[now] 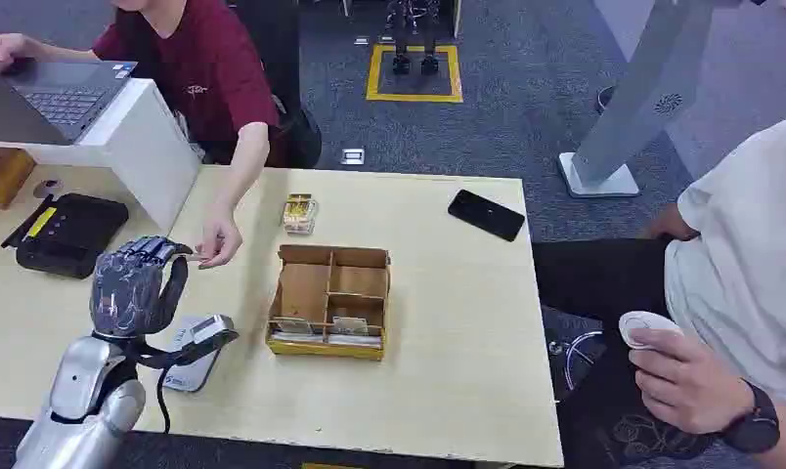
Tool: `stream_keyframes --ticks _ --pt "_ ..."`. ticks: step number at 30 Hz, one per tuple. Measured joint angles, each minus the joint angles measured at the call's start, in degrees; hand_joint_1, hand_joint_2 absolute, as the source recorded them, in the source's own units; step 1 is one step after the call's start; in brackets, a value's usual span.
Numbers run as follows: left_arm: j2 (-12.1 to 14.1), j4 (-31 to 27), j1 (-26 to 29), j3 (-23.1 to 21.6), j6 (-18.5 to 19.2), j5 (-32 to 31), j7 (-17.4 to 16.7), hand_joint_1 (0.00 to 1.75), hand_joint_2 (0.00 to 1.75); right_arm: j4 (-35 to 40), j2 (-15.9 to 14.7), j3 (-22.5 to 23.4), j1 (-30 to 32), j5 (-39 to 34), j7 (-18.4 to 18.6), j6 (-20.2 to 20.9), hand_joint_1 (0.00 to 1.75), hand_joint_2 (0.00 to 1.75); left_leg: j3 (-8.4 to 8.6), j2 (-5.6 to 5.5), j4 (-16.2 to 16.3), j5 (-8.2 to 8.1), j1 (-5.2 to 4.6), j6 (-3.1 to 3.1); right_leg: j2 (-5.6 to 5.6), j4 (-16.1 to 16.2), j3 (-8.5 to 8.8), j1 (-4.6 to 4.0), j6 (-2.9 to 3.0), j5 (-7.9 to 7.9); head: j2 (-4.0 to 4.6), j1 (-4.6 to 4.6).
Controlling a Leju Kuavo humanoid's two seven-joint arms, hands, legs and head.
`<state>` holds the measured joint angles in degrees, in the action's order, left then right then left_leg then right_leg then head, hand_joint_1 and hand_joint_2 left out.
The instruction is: Pass the card to the sensor for recognition and then transmit it.
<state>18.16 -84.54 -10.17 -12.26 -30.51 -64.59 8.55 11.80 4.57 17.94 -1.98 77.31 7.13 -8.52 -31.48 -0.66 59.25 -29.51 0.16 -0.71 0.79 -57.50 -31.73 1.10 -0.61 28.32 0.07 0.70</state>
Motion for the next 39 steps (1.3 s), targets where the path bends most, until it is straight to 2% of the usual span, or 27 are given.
stream_keyframes --ticks 9,14,18,21,25,35,39 --pt "-0.79 0.0 0.0 0.59 0.37 1.97 0.31 1.75 1.75 0.0 0.0 0.02 0.01 0.04 0.09 -0.04 0.0 1.75 0.0 0.0 0.0 0.0 0.0 0.0 0.0 0.0 0.0 0.0 0.0 0.0 0.0 0.0" --pt "-1.62 0.33 -0.03 1.55 2.63 1.22 -3.5 1.75 1.75 0.0 0.02 0.18 0.05 -0.02 0.42 -0.24 0.0 1.75 0.01 0.0 0.0 0.0 0.0 0.0 0.0 0.0 -0.01 0.0 0.0 0.0 0.0 0.02" --pt "-3.2 1.29 -0.4 3.04 8.51 5.14 -7.52 1.75 1.75 -0.07 0.07 0.39 0.13 -0.52 0.78 -0.92 0.0 1.75 0.0 0.01 0.0 0.0 0.0 0.0 0.0 0.0 -0.02 0.0 0.0 0.0 0.0 0.0" --pt "-5.66 2.21 -0.95 5.44 18.28 15.85 -10.42 1.75 1.75 -0.07 0.11 0.65 0.21 -0.68 1.46 -1.0 0.0 1.75 -0.01 0.0 0.0 0.0 -0.01 0.0 -0.01 0.0 -0.01 0.0 0.0 0.0 0.0 0.0" --pt "-7.67 3.74 -1.35 7.41 26.54 24.18 -11.72 1.75 1.75 -0.07 0.11 1.27 0.37 -0.7 1.75 -0.98 0.0 1.75 -0.01 0.0 0.01 0.0 -0.01 0.0 0.0 0.0 -0.02 0.01 -0.01 -0.01 0.0 0.0" --pt "-8.7 7.13 -1.89 8.57 33.31 29.49 -12.31 1.75 1.75 -0.07 0.11 1.77 0.41 -0.41 1.9 -0.98 0.0 1.75 -0.03 0.0 0.0 0.0 0.0 0.0 0.0 0.0 -0.03 0.0 0.0 0.0 0.0 0.02" --pt "-8.02 8.04 -1.76 8.41 33.66 27.3 -13.4 1.75 1.75 -0.07 0.11 1.97 0.41 -0.31 2.08 -0.98 0.0 1.75 -0.02 0.01 0.0 0.0 0.0 0.0 0.0 0.0 -0.04 0.0 0.0 0.0 0.0 0.02"
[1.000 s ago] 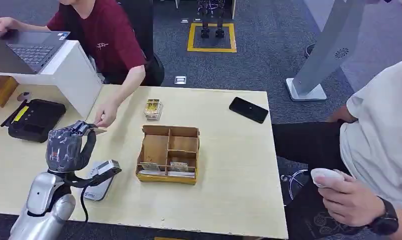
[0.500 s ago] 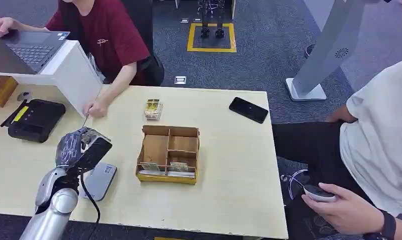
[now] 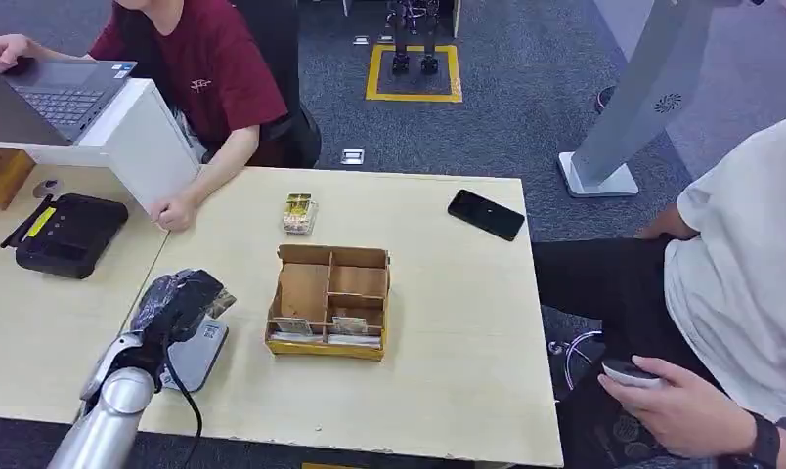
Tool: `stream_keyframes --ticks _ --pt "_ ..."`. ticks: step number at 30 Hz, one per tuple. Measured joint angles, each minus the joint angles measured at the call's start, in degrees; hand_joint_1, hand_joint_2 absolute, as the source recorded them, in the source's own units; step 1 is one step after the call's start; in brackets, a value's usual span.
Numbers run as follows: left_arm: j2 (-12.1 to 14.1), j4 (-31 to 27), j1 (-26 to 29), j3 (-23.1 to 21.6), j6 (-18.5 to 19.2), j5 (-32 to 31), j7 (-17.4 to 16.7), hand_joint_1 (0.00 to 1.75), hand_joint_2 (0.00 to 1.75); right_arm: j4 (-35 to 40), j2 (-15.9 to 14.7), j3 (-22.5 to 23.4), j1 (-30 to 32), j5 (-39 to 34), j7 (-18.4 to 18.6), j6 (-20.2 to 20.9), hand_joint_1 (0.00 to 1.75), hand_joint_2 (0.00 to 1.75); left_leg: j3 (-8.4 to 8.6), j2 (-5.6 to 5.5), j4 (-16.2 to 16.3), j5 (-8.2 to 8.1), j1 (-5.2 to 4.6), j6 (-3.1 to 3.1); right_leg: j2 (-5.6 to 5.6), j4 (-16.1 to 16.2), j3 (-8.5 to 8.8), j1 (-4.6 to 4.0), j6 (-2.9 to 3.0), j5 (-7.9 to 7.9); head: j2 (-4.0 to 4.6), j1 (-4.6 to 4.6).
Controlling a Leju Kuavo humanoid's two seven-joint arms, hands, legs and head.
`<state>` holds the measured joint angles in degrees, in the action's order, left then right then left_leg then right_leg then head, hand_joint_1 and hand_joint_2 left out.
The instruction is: Pass the card to the sensor for recognition and then transmit it.
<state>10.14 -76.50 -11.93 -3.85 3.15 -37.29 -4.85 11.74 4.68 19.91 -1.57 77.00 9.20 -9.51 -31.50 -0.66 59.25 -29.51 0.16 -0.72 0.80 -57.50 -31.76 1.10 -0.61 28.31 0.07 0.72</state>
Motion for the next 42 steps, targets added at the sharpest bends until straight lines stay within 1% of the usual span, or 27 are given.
stream_keyframes --ticks 4,7,10,14,18,22,27,33,36,42 --pt "0.92 0.72 0.08 -0.11 1.78 0.07 -0.26 1.75 1.75 0.0 0.0 0.15 -0.02 0.35 0.15 0.02 0.0 1.75 0.0 -0.01 0.0 0.0 0.0 0.0 0.0 0.0 0.0 0.0 0.0 0.0 0.0 -0.02" --pt "1.05 0.94 0.93 -0.83 3.85 2.14 1.18 1.75 1.75 0.0 0.0 0.33 -0.01 0.41 0.13 0.05 0.0 1.75 -0.01 0.0 0.0 -0.01 -0.01 0.0 0.0 0.0 0.0 0.01 0.0 0.0 0.0 -0.02" --pt "0.88 0.61 2.75 -1.88 4.35 3.5 1.71 1.75 1.75 0.0 0.0 0.68 -0.01 0.37 -0.04 0.0 0.0 1.75 -0.01 0.0 0.0 -0.02 -0.01 -0.01 0.01 0.0 0.0 0.01 0.0 0.0 0.0 -0.02" --pt "0.81 -1.94 5.94 -3.23 3.96 4.85 1.71 1.75 1.75 -0.02 0.0 1.09 0.0 0.24 -0.2 -0.02 0.0 1.75 -0.03 0.0 0.0 -0.03 -0.01 0.0 0.01 0.01 -0.01 0.01 -0.01 0.01 0.0 -0.02" --pt "0.99 -4.99 8.74 -3.48 4.31 7.52 1.75 1.75 1.75 -0.04 0.0 1.27 0.06 0.15 -0.15 0.0 0.0 1.75 -0.02 0.0 0.0 -0.03 -0.01 0.0 0.01 0.01 -0.02 0.01 0.0 0.01 0.0 0.0" --pt "1.79 -7.98 10.82 -3.65 3.96 7.54 1.62 1.75 1.75 -0.13 0.0 1.51 0.07 0.31 -0.2 0.0 0.0 1.75 -0.02 -0.01 0.0 -0.03 0.0 0.0 -0.01 0.01 -0.02 0.0 0.0 0.01 0.0 -0.02" --pt "2.56 -9.95 11.21 -3.65 2.86 6.97 1.07 1.75 1.75 -0.22 0.0 1.75 0.07 0.57 -0.2 0.0 0.0 1.75 -0.02 -0.01 0.0 -0.01 0.01 0.0 -0.02 0.0 -0.01 0.0 0.0 0.01 0.0 -0.02" --pt "3.57 -11.61 10.79 -3.5 2.54 7.02 0.48 1.75 1.75 -0.26 0.0 1.99 0.08 0.76 -0.2 0.0 0.0 1.75 -0.03 -0.01 0.0 -0.01 0.0 -0.01 -0.02 0.0 -0.01 0.0 0.0 0.01 0.0 0.0" --pt "3.74 -11.78 10.04 -2.66 1.33 5.64 -0.74 1.75 1.75 -0.26 0.0 1.99 0.07 0.98 -0.2 0.0 0.0 1.75 -0.03 -0.01 0.0 -0.01 0.0 -0.01 -0.02 0.0 -0.01 0.0 0.0 0.01 0.0 0.0" --pt "4.31 -11.61 9.43 -0.55 0.83 5.77 -1.25 1.75 1.75 -0.28 0.0 1.99 0.06 1.53 -0.2 0.15 0.0 1.75 -0.02 0.0 0.0 -0.01 0.0 0.0 -0.01 0.0 -0.01 0.0 0.0 0.01 0.0 0.0"
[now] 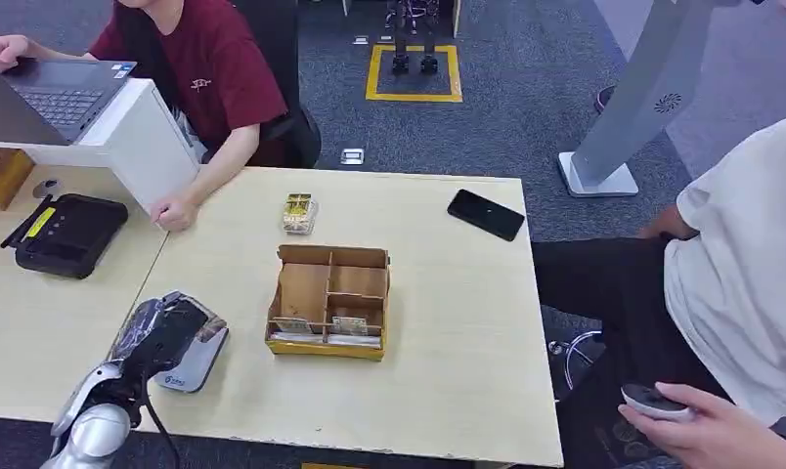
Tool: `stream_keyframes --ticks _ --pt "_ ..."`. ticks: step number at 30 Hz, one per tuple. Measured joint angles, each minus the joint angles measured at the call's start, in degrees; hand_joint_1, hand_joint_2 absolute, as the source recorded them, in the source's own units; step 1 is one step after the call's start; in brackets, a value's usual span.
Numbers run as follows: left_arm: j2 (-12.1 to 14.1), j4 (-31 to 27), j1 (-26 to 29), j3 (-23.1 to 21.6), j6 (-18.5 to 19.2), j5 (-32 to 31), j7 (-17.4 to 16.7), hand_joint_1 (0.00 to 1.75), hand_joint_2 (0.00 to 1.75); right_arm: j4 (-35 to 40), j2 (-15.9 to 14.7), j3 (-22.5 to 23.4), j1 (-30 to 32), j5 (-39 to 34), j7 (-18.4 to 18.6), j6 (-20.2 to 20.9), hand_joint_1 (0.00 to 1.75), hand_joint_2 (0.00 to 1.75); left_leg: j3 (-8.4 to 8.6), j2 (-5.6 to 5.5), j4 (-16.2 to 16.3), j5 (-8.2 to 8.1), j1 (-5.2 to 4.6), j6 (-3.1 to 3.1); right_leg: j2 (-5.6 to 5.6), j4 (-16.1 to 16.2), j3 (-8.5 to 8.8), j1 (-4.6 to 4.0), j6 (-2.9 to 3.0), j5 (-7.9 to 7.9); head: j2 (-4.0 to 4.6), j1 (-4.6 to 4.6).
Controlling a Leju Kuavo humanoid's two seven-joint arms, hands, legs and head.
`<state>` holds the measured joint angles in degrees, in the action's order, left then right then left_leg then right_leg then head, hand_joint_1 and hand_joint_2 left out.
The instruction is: Pass the card to the sensor for recognition and then transmit it.
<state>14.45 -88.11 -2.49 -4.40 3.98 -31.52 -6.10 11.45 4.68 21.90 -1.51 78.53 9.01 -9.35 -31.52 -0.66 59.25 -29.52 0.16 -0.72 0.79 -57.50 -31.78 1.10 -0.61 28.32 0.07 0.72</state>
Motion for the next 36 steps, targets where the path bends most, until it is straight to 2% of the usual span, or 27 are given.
stream_keyframes --ticks 19,27,36 --pt "0.16 3.91 0.37 5.97 -1.99 -4.26 -1.14 1.75 1.75 0.0 0.0 0.0 -0.09 1.2 0.2 0.13 0.0 1.75 -0.02 0.0 0.0 0.0 0.0 0.0 0.0 0.0 0.0 0.0 0.0 0.0 0.0 -0.02" --pt "-0.46 5.58 0.87 7.06 -2.23 -5.68 -1.27 1.75 1.75 0.0 0.0 0.0 -0.14 1.44 0.37 0.17 0.0 1.75 -0.04 -0.01 0.0 0.0 0.0 0.0 -0.01 0.0 0.01 0.0 0.0 0.0 0.0 -0.02" --pt "-1.2 5.73 1.41 7.76 0.42 -2.49 0.66 1.75 1.75 0.0 0.0 0.0 -0.15 1.84 0.44 0.17 0.0 1.75 -0.03 -0.02 0.0 0.0 0.0 0.0 -0.02 0.0 0.01 0.0 0.0 0.0 0.0 -0.02"
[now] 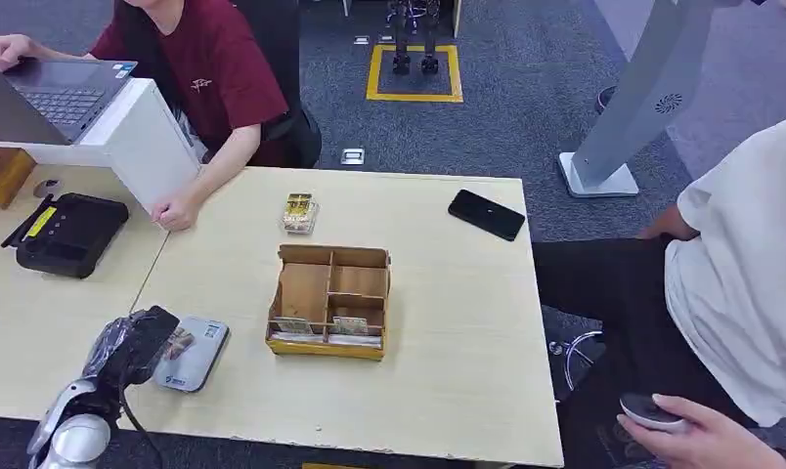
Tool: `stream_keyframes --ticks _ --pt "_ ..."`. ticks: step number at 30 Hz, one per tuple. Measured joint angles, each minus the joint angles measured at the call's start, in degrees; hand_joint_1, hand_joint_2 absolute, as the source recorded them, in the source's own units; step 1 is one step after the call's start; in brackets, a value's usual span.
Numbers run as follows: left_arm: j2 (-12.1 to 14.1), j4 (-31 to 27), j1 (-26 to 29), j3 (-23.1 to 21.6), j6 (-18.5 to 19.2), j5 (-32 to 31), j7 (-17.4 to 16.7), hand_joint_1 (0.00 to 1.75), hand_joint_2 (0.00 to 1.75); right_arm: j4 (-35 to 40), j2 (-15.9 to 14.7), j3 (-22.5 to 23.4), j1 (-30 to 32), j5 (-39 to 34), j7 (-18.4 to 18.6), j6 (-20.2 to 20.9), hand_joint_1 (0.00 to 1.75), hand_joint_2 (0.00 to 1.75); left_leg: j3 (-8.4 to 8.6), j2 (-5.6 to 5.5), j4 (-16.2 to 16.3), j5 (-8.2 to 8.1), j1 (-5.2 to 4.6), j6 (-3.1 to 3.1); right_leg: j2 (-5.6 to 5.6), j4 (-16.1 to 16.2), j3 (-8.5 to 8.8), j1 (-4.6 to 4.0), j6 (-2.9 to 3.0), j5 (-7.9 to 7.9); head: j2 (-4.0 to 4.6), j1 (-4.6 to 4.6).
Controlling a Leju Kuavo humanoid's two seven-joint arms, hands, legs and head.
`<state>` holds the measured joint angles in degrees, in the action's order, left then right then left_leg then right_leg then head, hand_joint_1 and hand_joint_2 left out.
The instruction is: Pass the card to the sensor for recognition and then transmit it.
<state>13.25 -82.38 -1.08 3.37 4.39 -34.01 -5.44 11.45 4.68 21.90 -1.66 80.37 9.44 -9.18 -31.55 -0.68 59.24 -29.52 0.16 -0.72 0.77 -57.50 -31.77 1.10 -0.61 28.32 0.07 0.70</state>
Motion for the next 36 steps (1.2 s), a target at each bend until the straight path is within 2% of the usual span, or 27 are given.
stream_keyframes --ticks 4,10,17,23,36 --pt "-0.11 -0.44 0.42 -0.02 1.7 1.0 0.57 1.75 1.75 0.0 0.0 0.02 0.0 0.07 0.0 0.0 0.0 1.75 0.01 0.0 0.0 0.0 0.0 0.0 0.0 0.0 0.0 0.0 0.0 0.0 0.0 0.0" --pt "-0.57 -0.63 0.87 -0.07 1.66 0.3 0.02 1.75 1.75 0.0 0.0 0.02 -0.08 0.42 0.0 0.2 0.0 1.75 0.01 0.01 0.0 0.0 0.0 0.0 0.0 0.0 0.0 0.0 0.0 0.0 0.0 0.0" --pt "-1.07 0.07 0.94 -0.63 -2.8 -7.9 -3.19 1.75 1.75 0.0 0.0 0.02 -0.32 0.7 0.09 0.76 0.0 1.75 0.03 0.01 0.0 0.0 0.0 0.0 0.01 0.0 0.01 0.0 0.0 0.0 0.0 0.0" --pt "-1.64 1.44 0.74 -0.63 -4.59 -14.81 -5.47 1.75 1.75 0.0 0.04 0.02 -0.41 1.2 0.2 0.83 0.0 1.75 0.05 0.0 0.0 0.0 0.0 0.0 0.0 0.0 0.03 0.0 0.0 0.0 0.0 0.02" --pt "-2.73 3.45 0.23 -0.63 -4.57 -17.92 -5.6 1.75 1.75 0.0 0.33 0.02 -0.61 1.36 0.55 0.85 0.0 1.75 0.1 0.0 -0.01 0.0 -0.01 0.0 0.0 0.0 0.09 0.01 0.0 0.0 0.0 0.0"
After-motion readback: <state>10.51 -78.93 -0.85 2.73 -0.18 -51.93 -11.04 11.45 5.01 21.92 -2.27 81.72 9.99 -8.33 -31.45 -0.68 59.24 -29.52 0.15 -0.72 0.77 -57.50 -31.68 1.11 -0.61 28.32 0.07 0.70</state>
